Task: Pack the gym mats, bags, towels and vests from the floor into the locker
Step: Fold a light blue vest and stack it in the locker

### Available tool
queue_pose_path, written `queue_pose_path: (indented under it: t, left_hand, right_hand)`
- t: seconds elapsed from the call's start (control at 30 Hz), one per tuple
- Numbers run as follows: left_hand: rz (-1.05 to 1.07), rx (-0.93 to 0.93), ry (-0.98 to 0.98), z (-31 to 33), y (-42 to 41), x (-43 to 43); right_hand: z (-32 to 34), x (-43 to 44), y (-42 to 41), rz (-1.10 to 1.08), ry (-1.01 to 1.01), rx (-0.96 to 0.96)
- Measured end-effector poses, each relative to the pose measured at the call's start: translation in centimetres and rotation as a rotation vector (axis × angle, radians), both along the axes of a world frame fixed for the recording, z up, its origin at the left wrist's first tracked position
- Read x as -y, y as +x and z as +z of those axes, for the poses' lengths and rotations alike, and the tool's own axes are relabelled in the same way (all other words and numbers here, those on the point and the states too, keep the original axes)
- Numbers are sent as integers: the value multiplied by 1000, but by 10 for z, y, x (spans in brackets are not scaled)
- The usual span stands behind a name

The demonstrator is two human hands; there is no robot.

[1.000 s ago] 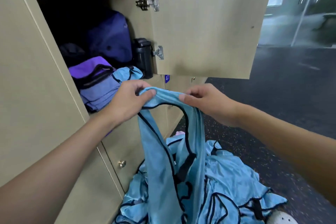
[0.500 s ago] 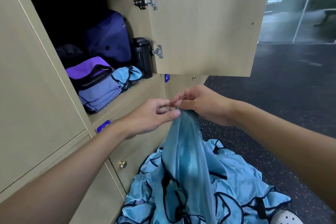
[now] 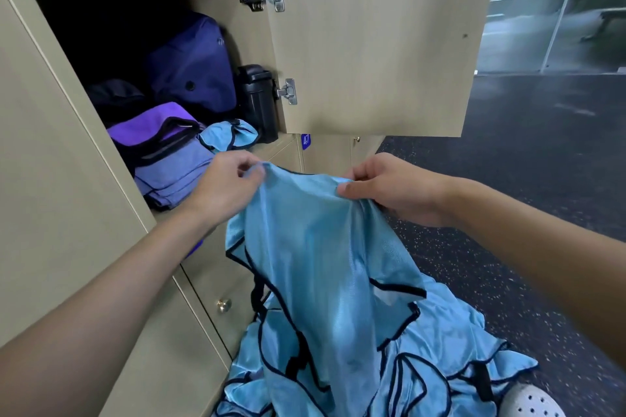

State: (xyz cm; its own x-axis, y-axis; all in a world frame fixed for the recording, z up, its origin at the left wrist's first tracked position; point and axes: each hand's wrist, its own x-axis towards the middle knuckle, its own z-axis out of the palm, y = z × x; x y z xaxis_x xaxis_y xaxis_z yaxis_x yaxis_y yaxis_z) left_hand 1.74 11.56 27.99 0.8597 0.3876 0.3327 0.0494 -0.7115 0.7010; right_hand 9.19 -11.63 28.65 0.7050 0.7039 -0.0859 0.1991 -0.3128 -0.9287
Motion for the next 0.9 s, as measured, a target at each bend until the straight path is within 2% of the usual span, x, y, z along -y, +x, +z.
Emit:
queue_pose_path:
  t: [0.13,0.23,0.47,0.67,0.73,0.83,0.9]
  left_hand:
    - [-363,-240,-166,-3,-8,29]
    - [-460,-275,-150,-7,-9,42]
    - [-353,-79,-178,-1,-8,28]
    - [-176,-2,12,0,-3,12]
    - [-234,-9,6,1,-6,15]
    - [-406,-107,-143,3,-14,27]
    - [-453,-143,-174,5,-18,33]
  right_hand:
    - [2,-2,-5,13,54,15]
    - [3,-5,-12,18,90,20]
    - [2,-1,-9,-4,87,-36]
    - [0,0,-5,-12,85,35]
    - [1,-2,-6,-15,97,50]
    - [2,-5,-8,-30,129,88]
    - [1,-6,-10,-37,118,126]
